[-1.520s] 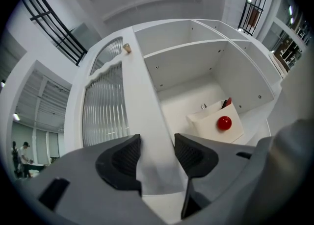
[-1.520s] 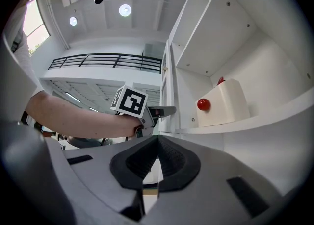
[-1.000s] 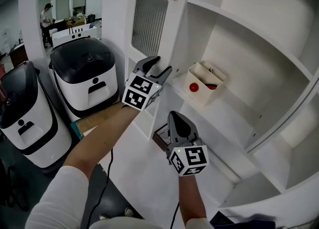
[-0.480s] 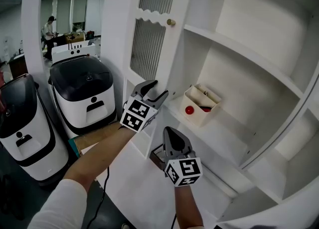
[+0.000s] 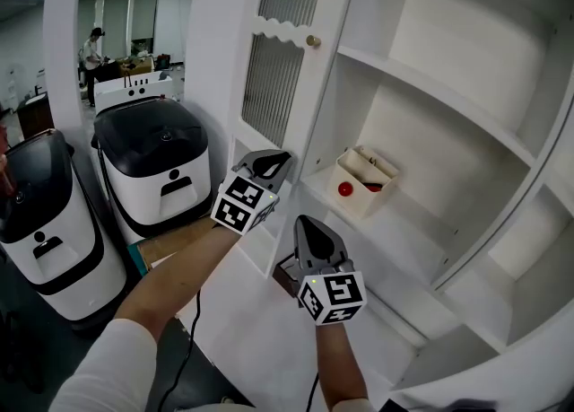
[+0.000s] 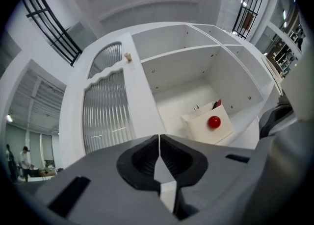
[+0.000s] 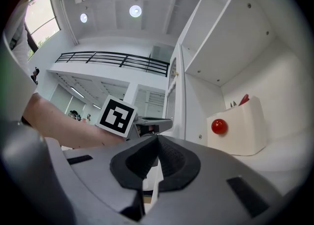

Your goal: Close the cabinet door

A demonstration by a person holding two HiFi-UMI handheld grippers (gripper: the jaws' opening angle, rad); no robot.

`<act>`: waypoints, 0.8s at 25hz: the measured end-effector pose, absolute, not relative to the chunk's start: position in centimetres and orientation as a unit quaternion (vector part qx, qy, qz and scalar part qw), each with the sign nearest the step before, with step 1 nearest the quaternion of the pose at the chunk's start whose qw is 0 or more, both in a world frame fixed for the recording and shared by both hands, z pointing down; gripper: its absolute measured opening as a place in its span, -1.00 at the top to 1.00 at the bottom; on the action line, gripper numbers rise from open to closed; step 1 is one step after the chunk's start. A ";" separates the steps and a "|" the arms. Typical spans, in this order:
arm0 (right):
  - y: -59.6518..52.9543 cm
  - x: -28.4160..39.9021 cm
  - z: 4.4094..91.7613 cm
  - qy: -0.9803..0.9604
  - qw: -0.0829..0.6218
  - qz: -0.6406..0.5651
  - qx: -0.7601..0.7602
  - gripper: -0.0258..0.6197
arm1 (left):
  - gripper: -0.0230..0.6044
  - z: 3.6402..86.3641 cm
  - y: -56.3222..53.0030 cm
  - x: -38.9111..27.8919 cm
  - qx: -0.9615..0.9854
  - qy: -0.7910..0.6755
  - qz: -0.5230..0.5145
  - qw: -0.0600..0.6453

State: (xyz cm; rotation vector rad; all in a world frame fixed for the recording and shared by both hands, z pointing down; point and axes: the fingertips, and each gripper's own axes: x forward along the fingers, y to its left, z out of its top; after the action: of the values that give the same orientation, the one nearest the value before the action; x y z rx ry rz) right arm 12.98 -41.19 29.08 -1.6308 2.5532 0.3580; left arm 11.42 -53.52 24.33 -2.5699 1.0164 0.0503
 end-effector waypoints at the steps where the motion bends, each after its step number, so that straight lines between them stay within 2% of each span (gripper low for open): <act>1: -40.9 12.7 29.0 0.836 0.044 0.119 -0.534 0.93 | 0.89 24.5 -53.3 11.0 -0.913 0.362 0.018 0.185; 12: -37.3 11.2 31.2 0.835 0.030 0.098 -0.541 0.93 | 0.91 27.8 -47.0 6.3 -0.913 0.373 0.041 0.162; 20: -33.0 11.1 34.4 0.831 0.025 0.070 -0.552 0.93 | 0.91 31.4 -40.7 0.2 -0.907 0.392 0.057 0.139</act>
State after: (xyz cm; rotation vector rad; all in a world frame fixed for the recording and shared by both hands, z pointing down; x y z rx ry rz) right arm 11.08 -33.03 34.43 -1.7063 2.5678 0.2171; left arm 0.24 -40.66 31.40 -2.6237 1.1345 0.1636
